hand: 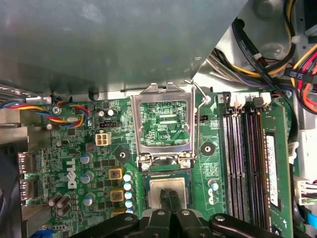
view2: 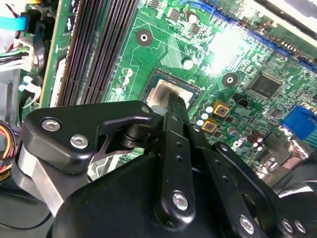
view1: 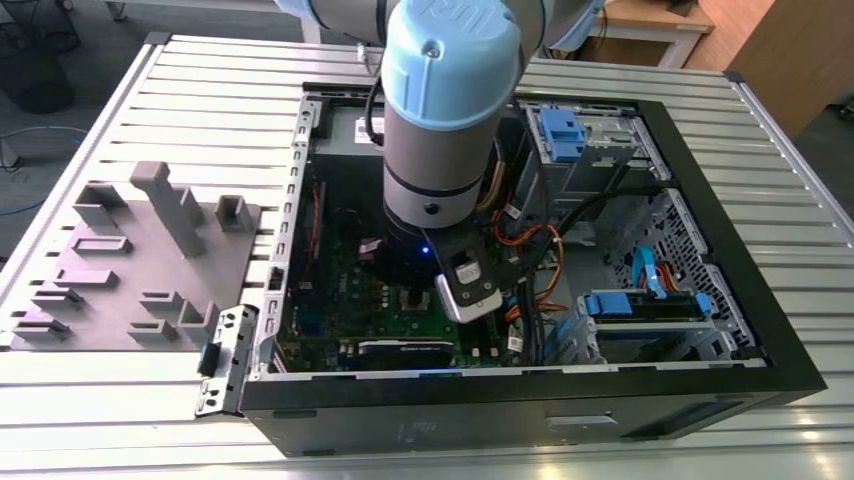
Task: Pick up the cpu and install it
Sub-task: 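Place the cpu into insertion slot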
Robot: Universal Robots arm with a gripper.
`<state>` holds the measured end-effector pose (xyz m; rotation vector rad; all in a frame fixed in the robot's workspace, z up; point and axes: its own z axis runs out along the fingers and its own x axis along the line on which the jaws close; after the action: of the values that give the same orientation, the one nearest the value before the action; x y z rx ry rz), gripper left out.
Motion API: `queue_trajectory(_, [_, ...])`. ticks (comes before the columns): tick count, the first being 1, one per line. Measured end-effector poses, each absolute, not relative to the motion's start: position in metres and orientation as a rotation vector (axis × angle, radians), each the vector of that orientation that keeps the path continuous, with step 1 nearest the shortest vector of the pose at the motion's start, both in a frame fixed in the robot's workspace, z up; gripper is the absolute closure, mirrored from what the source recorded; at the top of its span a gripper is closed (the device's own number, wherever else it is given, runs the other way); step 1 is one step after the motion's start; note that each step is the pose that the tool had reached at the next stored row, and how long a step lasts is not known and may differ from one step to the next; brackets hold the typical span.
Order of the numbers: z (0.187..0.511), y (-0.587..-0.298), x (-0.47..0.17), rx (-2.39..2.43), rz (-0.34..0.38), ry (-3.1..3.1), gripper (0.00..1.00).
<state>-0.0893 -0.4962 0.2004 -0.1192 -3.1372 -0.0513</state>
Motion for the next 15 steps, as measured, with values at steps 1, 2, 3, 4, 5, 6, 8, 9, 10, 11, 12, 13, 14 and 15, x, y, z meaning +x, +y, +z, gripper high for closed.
queue_trajectory(1, [0.2000,-0.4955,-0.0896,-0.119,-0.052,-3.137,0.89])
queue_trajectory(2, [0.1995,-0.4948,-0.0900,-0.119,-0.052,-3.137,0.89])
queue_trajectory(3, [0.1991,-0.4944,-0.0904,-0.119,-0.052,-3.137,0.89])
queue_trajectory(4, [0.1985,-0.4943,-0.0905,-0.119,-0.052,-3.137,0.89])
queue_trajectory(5, [0.1976,-0.4943,-0.0907,-0.119,-0.052,-3.137,0.89])
queue_trajectory(6, [0.1963,-0.4943,-0.0909,-0.119,-0.052,-3.137,0.89])
queue_trajectory(8, [0.1948,-0.4944,-0.0913,-0.119,-0.051,-3.137,0.89])
queue_trajectory(9, [0.1947,-0.4944,-0.0913,-0.119,-0.051,-3.137,0.89])
queue_trajectory(10, [0.1948,-0.4944,-0.0913,-0.119,-0.051,-3.137,0.89])
queue_trajectory(11, [0.1947,-0.4944,-0.0913,-0.119,-0.051,-3.137,0.89])
queue_trajectory(12, [0.1946,-0.4943,-0.0913,-0.119,-0.051,-3.137,0.89])
queue_trajectory(13, [0.1945,-0.4943,-0.0913,-0.119,-0.051,-3.137,0.89])
queue_trajectory(14, [0.1941,-0.4944,-0.0914,-0.119,-0.051,-3.137,0.89])
queue_trajectory(15, [0.1940,-0.4944,-0.0914,-0.119,-0.051,-3.137,0.89])
